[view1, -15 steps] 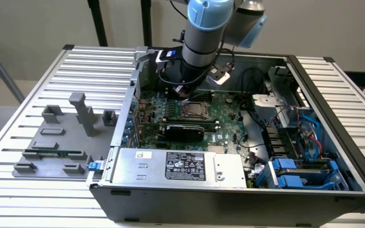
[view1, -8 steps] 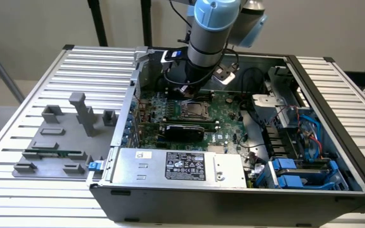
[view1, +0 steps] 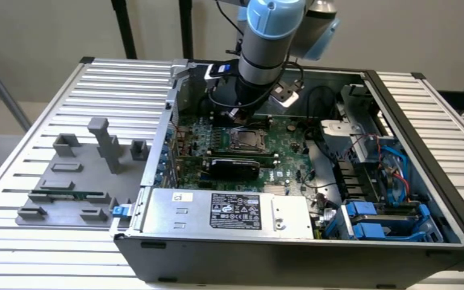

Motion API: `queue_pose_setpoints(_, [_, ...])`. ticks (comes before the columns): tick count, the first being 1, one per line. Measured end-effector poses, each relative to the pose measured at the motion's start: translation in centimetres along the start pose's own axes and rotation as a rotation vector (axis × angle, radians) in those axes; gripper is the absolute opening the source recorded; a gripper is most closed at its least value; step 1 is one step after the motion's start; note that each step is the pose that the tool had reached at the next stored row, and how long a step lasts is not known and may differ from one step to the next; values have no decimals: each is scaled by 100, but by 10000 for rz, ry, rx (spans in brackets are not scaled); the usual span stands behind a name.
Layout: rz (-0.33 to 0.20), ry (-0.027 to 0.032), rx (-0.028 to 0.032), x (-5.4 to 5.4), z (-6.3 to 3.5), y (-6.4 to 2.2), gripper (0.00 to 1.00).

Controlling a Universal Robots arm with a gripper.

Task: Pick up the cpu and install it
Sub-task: 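Install the first cpu locking lever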

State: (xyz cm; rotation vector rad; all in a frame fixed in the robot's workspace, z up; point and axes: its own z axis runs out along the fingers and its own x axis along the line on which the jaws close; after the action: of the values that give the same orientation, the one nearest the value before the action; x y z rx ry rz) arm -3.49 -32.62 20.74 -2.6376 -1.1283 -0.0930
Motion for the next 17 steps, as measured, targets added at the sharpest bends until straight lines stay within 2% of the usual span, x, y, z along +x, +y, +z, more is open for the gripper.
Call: queue_pose_setpoints(17, [-233, -56, 45, -22, 33, -48, 11])
